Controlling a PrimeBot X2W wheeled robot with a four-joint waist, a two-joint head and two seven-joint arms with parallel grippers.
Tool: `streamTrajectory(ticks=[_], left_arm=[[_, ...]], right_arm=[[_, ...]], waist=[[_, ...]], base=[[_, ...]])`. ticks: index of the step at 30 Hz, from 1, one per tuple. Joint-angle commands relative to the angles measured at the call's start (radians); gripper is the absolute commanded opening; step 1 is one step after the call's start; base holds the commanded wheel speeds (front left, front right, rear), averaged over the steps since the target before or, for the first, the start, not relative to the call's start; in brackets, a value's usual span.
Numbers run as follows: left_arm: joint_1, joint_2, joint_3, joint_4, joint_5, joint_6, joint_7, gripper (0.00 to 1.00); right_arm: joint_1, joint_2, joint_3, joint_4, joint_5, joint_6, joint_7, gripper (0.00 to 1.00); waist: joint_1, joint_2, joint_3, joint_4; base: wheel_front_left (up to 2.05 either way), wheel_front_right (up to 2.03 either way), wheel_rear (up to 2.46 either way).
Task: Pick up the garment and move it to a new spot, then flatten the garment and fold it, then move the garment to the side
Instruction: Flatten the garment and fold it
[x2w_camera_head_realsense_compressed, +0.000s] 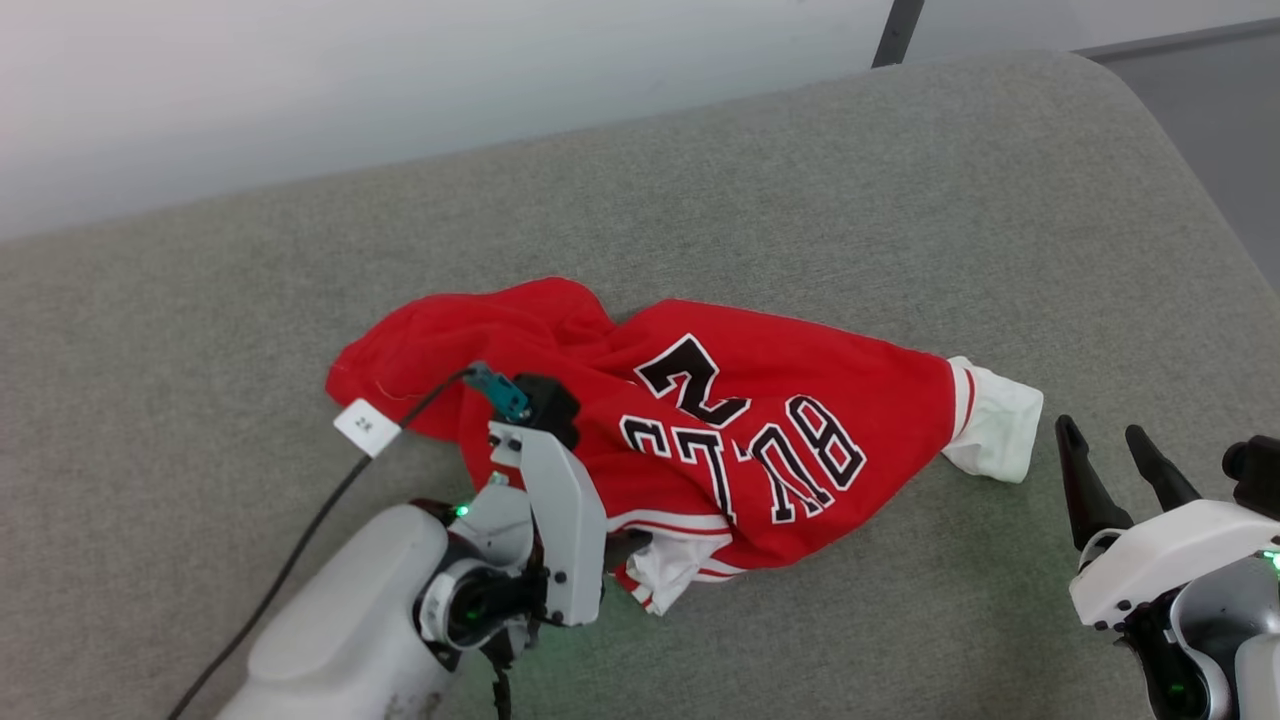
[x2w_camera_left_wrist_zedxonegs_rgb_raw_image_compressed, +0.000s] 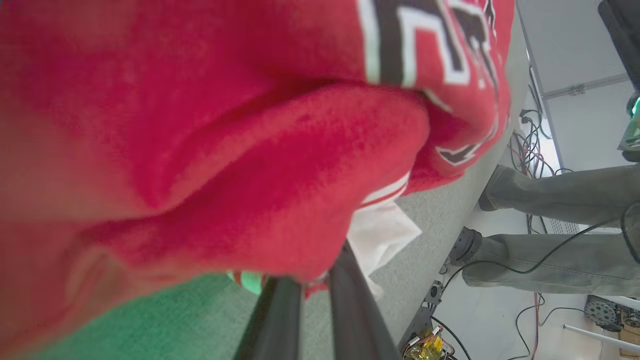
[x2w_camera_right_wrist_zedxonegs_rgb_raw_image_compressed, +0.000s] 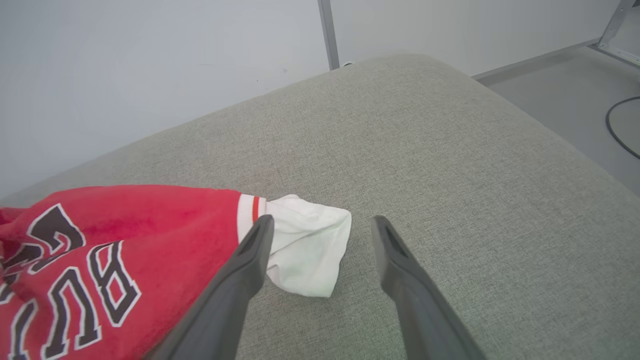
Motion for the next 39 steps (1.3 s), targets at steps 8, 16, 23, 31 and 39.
streamTrajectory(ticks=[8,16,23,31,39], left_arm=[[-0.025,0.083,0.04,-0.031,-0.014,0.03,0.038,0.0],[0.016,0.229,0.125,-0.104,-0.04,0.097,0.071,0.0],[0.107,0.296,0.18,-0.133,-0.082,0.151,0.066,0.0],[0.145,0.274,0.167,-0.085,-0.092,0.151,0.063,0.0],[0.034,0.257,0.147,-0.159,-0.088,0.153,0.132,0.0]], right_arm=[[0.029,-0.007,-0.024,-0.005,-0.012,-0.001,0.002,1.0],[0.059,-0.009,-0.033,-0.022,-0.016,-0.001,0.024,1.0],[0.08,-0.005,-0.026,-0.031,-0.013,-0.001,0.037,1.0],[0.079,-0.002,-0.008,-0.03,-0.007,-0.001,0.043,1.0],[0.075,-0.004,-0.007,-0.029,-0.009,-0.001,0.045,1.0]], waist=[[0.0,-0.0001,-0.031,0.038],[0.0,-0.0001,-0.065,0.081],[0.0,-0.0001,-0.081,0.103],[0.0,-0.0001,-0.085,0.116],[0.0,-0.0001,-0.08,0.115]], base=[[0.0,0.0,0.0],[0.0,0.0,0.0],[0.0,0.0,0.0],[0.0,0.0,0.0],[0.0,0.0,0.0]])
